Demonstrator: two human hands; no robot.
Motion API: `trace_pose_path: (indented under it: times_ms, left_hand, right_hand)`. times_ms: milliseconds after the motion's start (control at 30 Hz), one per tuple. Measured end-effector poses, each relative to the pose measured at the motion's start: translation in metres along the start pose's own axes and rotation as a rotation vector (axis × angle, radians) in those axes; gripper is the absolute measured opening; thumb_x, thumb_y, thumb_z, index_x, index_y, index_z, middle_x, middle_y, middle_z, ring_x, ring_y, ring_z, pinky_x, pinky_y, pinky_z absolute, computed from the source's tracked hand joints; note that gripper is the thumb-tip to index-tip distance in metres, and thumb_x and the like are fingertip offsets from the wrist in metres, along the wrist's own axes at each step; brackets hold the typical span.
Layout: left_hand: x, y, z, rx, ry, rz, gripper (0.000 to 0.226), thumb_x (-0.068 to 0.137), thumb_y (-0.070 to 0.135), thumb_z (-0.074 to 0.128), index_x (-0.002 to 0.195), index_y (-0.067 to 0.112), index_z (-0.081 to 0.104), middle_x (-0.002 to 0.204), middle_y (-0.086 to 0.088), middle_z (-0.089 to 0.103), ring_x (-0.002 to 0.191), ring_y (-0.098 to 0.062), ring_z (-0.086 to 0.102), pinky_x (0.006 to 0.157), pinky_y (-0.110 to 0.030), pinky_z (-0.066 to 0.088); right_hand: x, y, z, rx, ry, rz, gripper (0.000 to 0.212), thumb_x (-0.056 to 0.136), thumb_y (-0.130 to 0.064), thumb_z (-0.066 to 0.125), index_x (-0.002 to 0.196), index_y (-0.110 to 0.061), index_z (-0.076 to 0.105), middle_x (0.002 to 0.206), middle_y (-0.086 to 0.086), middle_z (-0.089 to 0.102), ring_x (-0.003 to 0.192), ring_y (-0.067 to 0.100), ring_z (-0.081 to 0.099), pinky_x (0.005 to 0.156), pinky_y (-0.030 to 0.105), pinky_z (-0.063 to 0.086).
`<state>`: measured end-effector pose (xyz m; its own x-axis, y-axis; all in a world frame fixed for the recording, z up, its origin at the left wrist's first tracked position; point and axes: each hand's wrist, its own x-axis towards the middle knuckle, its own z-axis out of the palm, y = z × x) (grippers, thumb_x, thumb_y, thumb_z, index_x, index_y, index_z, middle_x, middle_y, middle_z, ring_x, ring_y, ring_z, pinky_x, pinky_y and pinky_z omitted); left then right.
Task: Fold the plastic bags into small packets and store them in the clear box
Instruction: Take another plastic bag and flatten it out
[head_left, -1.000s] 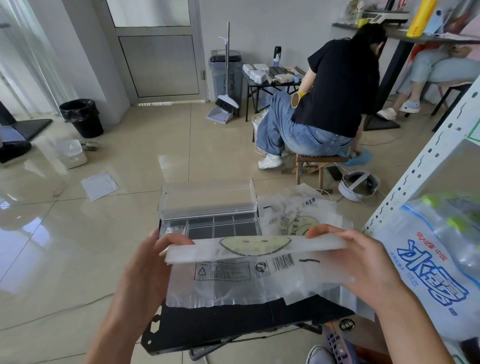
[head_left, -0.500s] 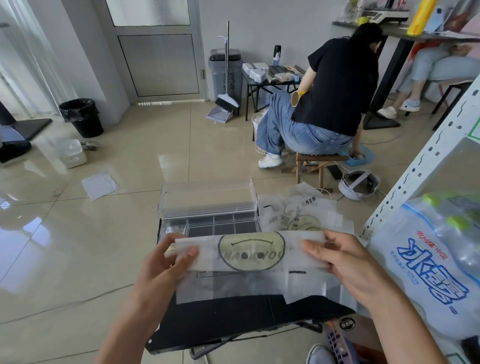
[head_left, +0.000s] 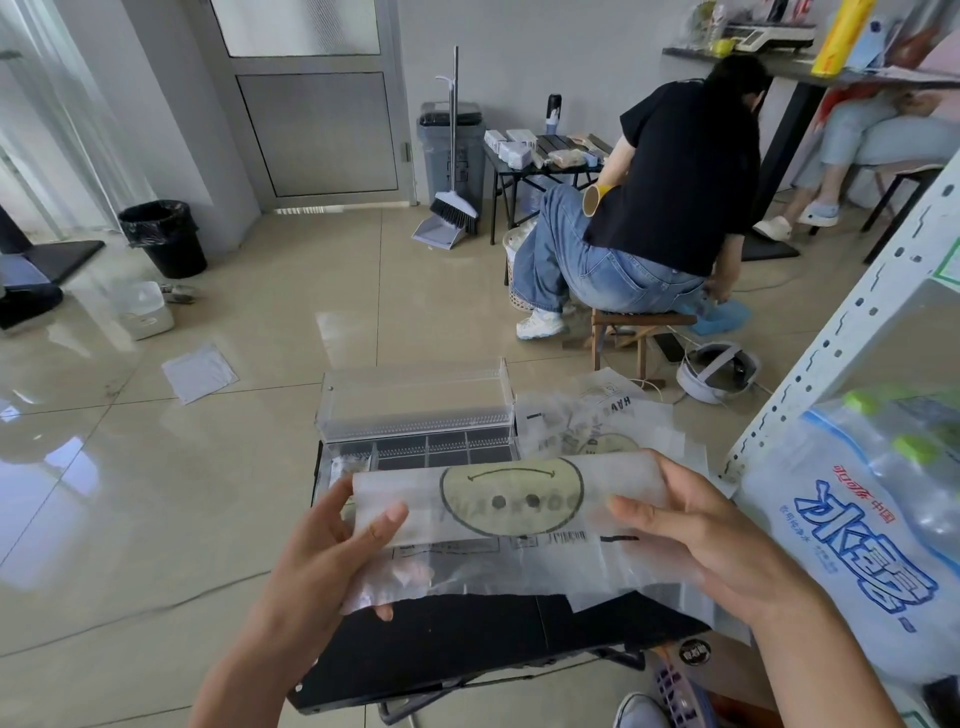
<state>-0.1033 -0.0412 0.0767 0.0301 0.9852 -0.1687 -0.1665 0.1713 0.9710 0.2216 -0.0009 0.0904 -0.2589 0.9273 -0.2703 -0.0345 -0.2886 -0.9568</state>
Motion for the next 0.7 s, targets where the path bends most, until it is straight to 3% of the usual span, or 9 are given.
trace_pose_path:
  times_ms: [100,200,300,400,467,533,633,700]
  left_hand:
    - [0.0,-0.001,-0.001,0.068,0.003,-0.006,0.03,0.086,0.013,0.077,0.111,-0.002,0.071,0.081,-0.021,0.074,0.053,-0.024,0.063,0.041,-0.029,0.048]
    - [-0.001,0.001,0.0,0.077,0.039,-0.022,0.019,0.087,0.012,0.072,0.099,-0.002,0.076,0.085,-0.021,0.077,0.055,-0.023,0.067,0.039,-0.027,0.044]
    - [-0.002,-0.001,-0.003,0.078,0.05,-0.047,0.023,0.094,0.016,0.066,0.11,0.0,0.072,0.089,-0.021,0.077,0.058,-0.025,0.069,0.039,-0.029,0.047]
    - [-0.003,-0.003,-0.005,0.073,0.011,-0.102,0.028,0.097,0.021,0.062,0.118,0.004,0.069,0.099,-0.025,0.075,0.064,-0.029,0.07,0.041,-0.032,0.051]
    - [-0.004,-0.003,-0.007,0.091,-0.033,-0.131,0.032,0.093,0.016,0.068,0.123,0.006,0.066,0.106,-0.024,0.075,0.071,-0.03,0.071,0.045,-0.034,0.053]
    - [-0.003,-0.005,-0.009,0.131,-0.062,-0.132,0.039,0.087,0.008,0.075,0.124,0.004,0.064,0.106,-0.022,0.076,0.077,-0.032,0.072,0.049,-0.034,0.055]
    - [-0.001,-0.007,-0.011,0.178,-0.049,-0.137,0.035,0.085,0.007,0.077,0.119,0.001,0.068,0.104,-0.023,0.077,0.082,-0.033,0.075,0.059,-0.039,0.059]
    - [0.0,-0.01,-0.012,0.189,-0.052,-0.16,0.028,0.087,0.011,0.076,0.113,0.002,0.073,0.104,-0.024,0.078,0.088,-0.037,0.077,0.076,-0.046,0.062]
  right_hand:
    - [0.004,0.004,-0.003,0.019,0.003,0.016,0.053,0.083,-0.014,0.08,0.132,-0.006,0.062,0.124,0.017,0.074,0.118,0.035,0.07,0.105,0.055,0.052]
    - [0.004,0.006,-0.008,0.039,-0.033,0.034,0.067,0.073,-0.019,0.09,0.133,-0.005,0.062,0.126,0.019,0.073,0.12,0.037,0.069,0.103,0.049,0.055]
    - [0.003,0.009,-0.013,0.024,-0.084,0.06,0.071,0.069,-0.017,0.09,0.133,-0.004,0.063,0.126,0.02,0.072,0.12,0.036,0.069,0.106,0.049,0.053]
    - [0.003,0.008,-0.009,-0.128,-0.009,0.058,0.056,0.074,-0.02,0.09,0.125,-0.009,0.07,0.117,0.016,0.077,0.109,0.027,0.073,0.098,0.043,0.052]
    - [0.003,0.007,-0.004,-0.225,0.048,0.044,0.042,0.08,-0.02,0.088,0.118,-0.011,0.073,0.104,0.013,0.079,0.089,0.021,0.073,0.083,0.039,0.049]
    - [0.003,0.006,-0.003,-0.236,0.069,0.039,0.032,0.084,-0.017,0.081,0.114,-0.009,0.074,0.096,0.013,0.08,0.079,0.02,0.072,0.077,0.038,0.045]
    - [0.003,0.007,-0.003,-0.206,0.078,0.058,0.032,0.079,-0.02,0.082,0.107,-0.004,0.076,0.1,0.015,0.08,0.092,0.024,0.078,0.088,0.036,0.05]
    - [0.002,0.006,-0.001,-0.165,0.087,0.08,0.017,0.079,-0.018,0.083,0.094,-0.011,0.08,0.095,0.009,0.081,0.097,0.024,0.078,0.089,0.034,0.054]
